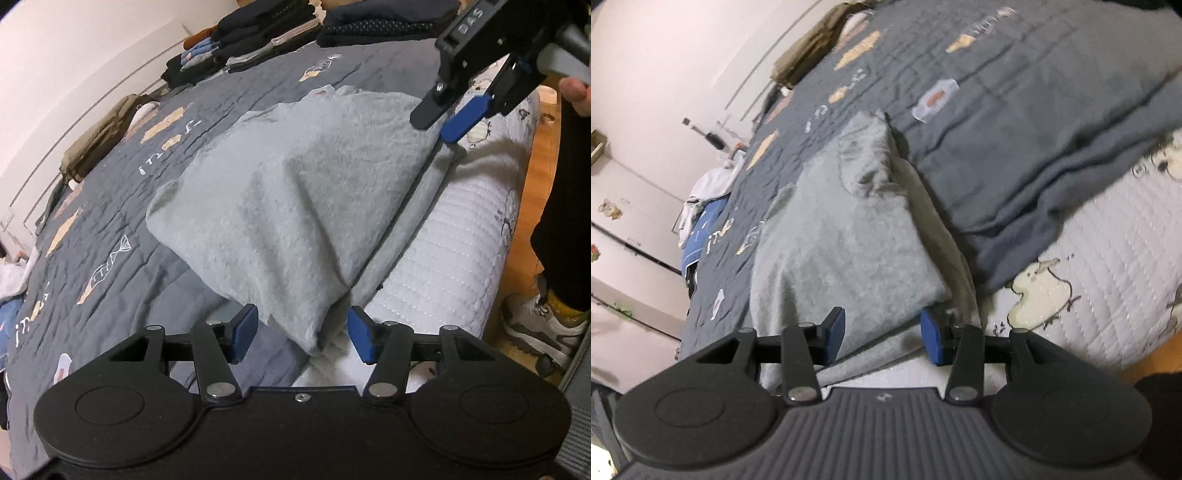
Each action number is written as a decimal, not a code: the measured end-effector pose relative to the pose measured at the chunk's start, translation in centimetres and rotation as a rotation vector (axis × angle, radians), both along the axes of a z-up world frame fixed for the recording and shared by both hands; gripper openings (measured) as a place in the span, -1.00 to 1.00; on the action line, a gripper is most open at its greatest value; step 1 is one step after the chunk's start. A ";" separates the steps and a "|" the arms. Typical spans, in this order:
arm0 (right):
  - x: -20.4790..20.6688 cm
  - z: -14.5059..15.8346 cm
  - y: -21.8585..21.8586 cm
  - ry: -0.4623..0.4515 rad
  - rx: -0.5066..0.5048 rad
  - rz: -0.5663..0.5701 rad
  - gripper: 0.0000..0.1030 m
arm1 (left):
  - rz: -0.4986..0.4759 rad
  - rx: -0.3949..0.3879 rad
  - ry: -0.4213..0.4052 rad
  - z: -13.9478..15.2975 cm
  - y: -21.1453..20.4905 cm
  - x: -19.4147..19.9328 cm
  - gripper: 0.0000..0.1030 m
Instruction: Fold clothes
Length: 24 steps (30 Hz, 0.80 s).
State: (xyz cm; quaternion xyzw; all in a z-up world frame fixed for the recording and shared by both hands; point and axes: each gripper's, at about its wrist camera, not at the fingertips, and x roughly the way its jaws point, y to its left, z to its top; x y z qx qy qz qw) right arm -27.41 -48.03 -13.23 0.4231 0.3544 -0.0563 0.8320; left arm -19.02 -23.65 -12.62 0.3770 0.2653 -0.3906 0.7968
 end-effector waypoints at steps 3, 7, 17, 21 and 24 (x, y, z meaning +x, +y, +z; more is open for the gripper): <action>0.1 -0.2 -0.1 -0.007 0.021 -0.021 -0.14 | 0.013 -0.010 -0.007 0.1 0.0 0.2 0.03; 0.4 -0.6 -0.4 -0.010 0.035 -0.058 -0.14 | 0.010 0.003 -0.022 -0.1 -0.3 0.1 0.03; 0.2 -0.5 -0.6 -0.087 0.066 -0.107 -0.61 | -0.012 0.065 -0.050 -1.2 -0.7 -0.1 -0.55; -0.6 -0.2 -1.0 -0.103 0.100 -0.126 -0.95 | 0.003 0.089 -0.049 -1.3 -0.4 0.2 -0.76; -1.3 0.3 -1.0 -0.123 0.090 -0.128 -0.96 | 0.005 0.130 -0.075 -1.8 -0.4 0.0 -0.68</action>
